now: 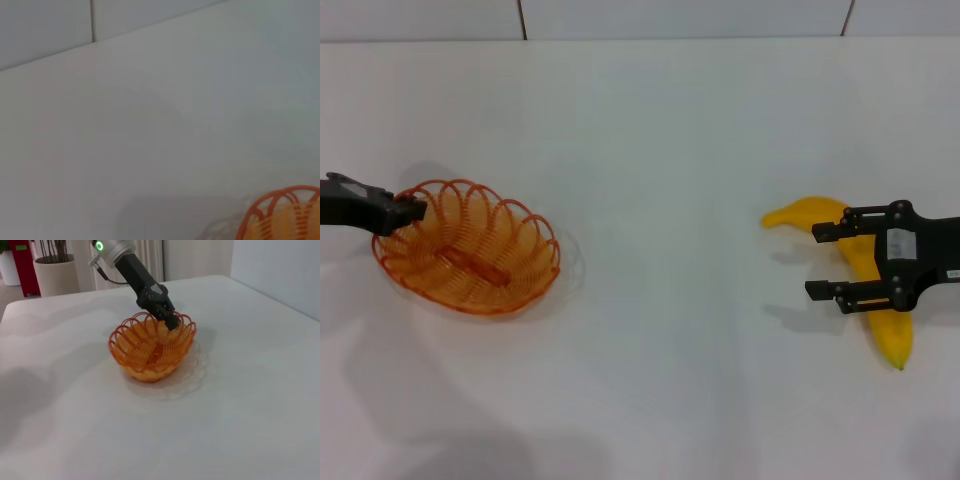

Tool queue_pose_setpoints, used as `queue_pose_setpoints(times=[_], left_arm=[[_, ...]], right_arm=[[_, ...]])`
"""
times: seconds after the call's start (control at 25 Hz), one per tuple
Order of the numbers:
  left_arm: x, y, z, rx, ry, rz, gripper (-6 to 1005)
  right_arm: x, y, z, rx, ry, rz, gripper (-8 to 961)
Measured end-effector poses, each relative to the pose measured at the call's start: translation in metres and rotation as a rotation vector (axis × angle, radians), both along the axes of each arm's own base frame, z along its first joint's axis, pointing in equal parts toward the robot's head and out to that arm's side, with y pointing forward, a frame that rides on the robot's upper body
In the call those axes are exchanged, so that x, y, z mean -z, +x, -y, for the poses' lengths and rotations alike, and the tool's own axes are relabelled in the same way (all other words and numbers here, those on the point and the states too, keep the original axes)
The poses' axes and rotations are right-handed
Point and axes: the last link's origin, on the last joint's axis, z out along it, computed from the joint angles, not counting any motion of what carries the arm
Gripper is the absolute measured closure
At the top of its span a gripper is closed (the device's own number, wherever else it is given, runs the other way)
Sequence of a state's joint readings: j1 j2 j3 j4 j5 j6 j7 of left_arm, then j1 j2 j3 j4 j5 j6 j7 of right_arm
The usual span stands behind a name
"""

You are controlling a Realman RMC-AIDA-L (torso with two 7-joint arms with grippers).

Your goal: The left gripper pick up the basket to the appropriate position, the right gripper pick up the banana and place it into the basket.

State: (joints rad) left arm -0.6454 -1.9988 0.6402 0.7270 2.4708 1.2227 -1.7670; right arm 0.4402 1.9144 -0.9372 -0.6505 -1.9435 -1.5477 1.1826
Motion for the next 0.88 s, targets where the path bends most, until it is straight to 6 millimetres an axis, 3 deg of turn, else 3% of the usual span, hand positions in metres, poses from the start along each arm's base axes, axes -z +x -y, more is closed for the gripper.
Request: queue_pose_setpoints(times=[0.32,0.88], left_arm=[[0.0,0.007,-0.002,0.009,0.022,0.051,893],[0.0,0.024,-0.01,0.097,0.147,0.241,911]], right_arm=[[0.0,0.0,0.0,0.0,-0.001,0.0,213],[0.002,-0.004,-0.002,-0.013,-0.007,0.001,213]])
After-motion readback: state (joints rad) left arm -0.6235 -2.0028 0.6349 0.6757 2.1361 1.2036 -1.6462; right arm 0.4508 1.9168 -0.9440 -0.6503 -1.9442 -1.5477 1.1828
